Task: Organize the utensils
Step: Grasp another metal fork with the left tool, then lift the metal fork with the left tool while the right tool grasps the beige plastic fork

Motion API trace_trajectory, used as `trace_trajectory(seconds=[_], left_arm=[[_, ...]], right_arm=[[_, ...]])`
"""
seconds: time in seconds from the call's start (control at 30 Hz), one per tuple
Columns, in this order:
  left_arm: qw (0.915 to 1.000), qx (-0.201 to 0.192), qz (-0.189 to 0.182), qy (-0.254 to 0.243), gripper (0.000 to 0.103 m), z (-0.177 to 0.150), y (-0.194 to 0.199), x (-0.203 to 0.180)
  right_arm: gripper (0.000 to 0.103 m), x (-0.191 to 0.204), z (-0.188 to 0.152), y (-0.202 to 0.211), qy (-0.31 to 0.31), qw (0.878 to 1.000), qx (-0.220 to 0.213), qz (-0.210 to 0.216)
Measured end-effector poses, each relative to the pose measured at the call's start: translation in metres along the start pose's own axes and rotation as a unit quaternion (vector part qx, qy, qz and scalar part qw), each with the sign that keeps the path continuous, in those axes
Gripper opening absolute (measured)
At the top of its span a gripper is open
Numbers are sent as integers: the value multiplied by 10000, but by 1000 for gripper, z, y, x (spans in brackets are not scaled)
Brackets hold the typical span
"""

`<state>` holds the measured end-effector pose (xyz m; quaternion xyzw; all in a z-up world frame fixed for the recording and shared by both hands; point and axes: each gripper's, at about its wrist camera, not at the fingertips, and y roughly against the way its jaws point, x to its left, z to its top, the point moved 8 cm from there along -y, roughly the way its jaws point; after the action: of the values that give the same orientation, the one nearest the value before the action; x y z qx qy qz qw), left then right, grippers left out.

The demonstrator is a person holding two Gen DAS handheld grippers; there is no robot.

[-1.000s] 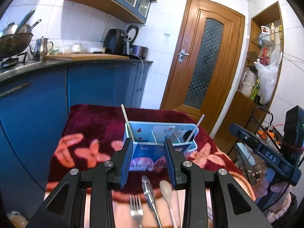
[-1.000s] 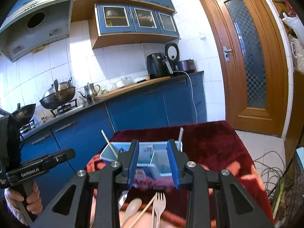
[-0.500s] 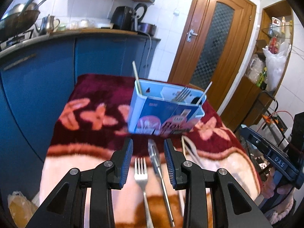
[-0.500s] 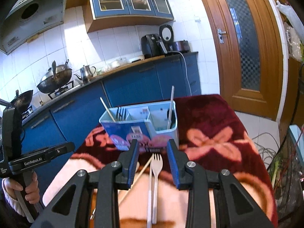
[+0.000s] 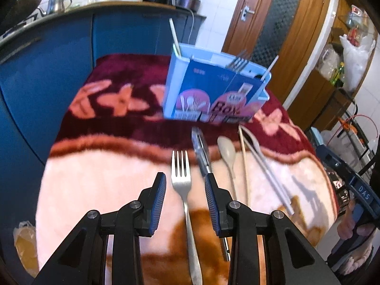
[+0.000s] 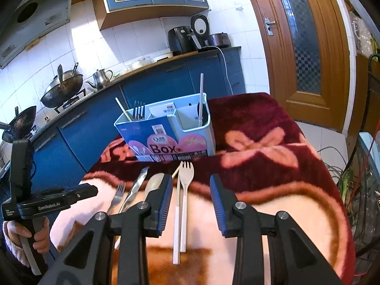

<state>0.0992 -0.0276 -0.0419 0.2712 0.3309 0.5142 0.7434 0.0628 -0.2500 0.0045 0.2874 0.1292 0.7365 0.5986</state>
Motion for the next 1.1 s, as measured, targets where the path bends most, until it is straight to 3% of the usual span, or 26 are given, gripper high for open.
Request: trace_trajectory(seconds=[0.2,0.37,0.73,0.9,1.1], left_arm=[[9991,427,75,18,34,-15,-19,0],[9969,787,27,51,17,-24,-31,-1],[9890,1479,14,-90,8,-23,-45,-3],[9884,1515,39,-112,6,-20,-47,-1],[9945,1028,-172,-13,5,-17,-38,-2]], right_arm=[[36,-11,-10,-2,-112,9999,90,-19],[37,-19,-15,-4,-210,9997,151,-22],[38,-29,-22,-8,-330,9992,231,-12],[39,-30,-25,-10,-343,9990,280,-12],[40,-25,-25,-14,-162,9990,424,-50]])
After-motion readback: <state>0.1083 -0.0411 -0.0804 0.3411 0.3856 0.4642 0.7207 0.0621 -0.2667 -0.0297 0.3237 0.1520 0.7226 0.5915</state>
